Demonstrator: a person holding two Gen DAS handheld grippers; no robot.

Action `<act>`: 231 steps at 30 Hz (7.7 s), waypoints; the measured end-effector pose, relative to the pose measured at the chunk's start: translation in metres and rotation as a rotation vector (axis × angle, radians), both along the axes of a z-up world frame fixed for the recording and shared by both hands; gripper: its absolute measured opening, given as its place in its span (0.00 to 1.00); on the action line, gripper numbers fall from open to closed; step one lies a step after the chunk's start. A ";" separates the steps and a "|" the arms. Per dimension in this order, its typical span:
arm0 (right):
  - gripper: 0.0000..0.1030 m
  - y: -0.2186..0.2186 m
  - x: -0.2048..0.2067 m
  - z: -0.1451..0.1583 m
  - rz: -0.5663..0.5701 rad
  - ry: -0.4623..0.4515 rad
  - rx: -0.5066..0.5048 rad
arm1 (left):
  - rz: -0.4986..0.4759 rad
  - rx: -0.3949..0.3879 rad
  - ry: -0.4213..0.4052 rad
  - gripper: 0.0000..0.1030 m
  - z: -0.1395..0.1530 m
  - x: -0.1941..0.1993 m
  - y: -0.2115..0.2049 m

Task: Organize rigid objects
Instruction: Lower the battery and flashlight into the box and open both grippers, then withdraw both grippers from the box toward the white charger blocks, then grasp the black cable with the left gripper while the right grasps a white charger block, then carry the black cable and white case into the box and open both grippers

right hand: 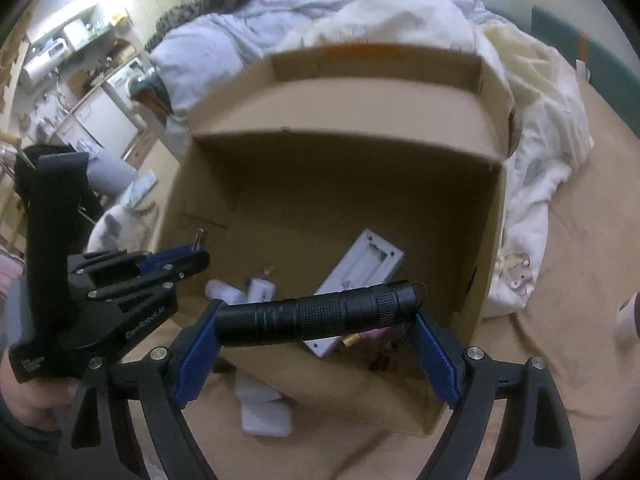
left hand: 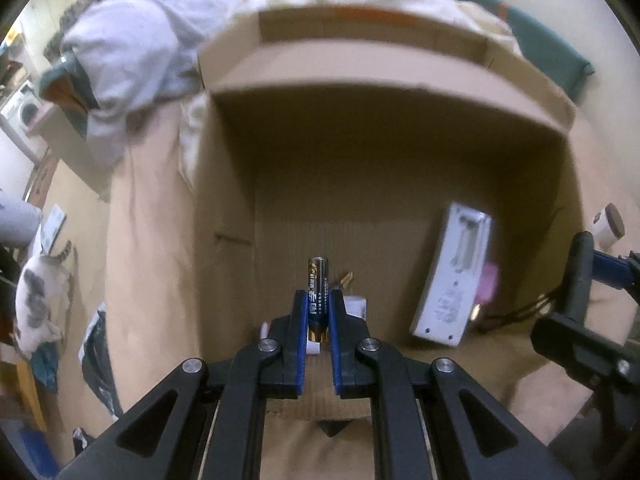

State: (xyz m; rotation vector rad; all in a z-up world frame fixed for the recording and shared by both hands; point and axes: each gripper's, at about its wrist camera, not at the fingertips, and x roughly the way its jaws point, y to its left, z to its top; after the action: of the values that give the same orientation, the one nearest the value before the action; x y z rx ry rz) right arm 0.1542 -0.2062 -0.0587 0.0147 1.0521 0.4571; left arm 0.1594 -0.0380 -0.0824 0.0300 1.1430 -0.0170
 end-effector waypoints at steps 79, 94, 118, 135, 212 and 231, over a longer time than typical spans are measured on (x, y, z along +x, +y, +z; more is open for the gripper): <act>1.00 -0.031 -0.030 0.007 -0.120 -0.016 0.034 | 0.016 0.016 -0.013 0.74 0.048 -0.056 0.026; 1.00 -0.031 -0.057 -0.027 -0.155 0.130 0.064 | -0.024 0.082 0.230 0.73 -0.053 -0.061 0.018; 1.00 0.003 -0.058 -0.076 0.002 0.346 0.058 | -0.148 0.004 0.325 0.10 -0.087 -0.051 -0.010; 0.58 0.083 -0.073 -0.129 0.167 0.264 -0.311 | -0.073 0.077 0.300 0.10 -0.088 -0.057 0.020; 0.58 0.002 0.015 -0.046 -0.030 0.104 -0.089 | -0.049 0.033 0.049 0.10 -0.037 -0.002 -0.003; 0.61 -0.006 0.015 -0.033 -0.075 0.054 -0.035 | -0.055 0.066 0.035 0.10 -0.036 -0.001 -0.007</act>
State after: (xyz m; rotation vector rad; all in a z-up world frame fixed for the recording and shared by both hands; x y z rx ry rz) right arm 0.1688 -0.2118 -0.0914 0.0350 1.1086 0.3721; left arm 0.1580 -0.0447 -0.1186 0.1208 1.1770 -0.0289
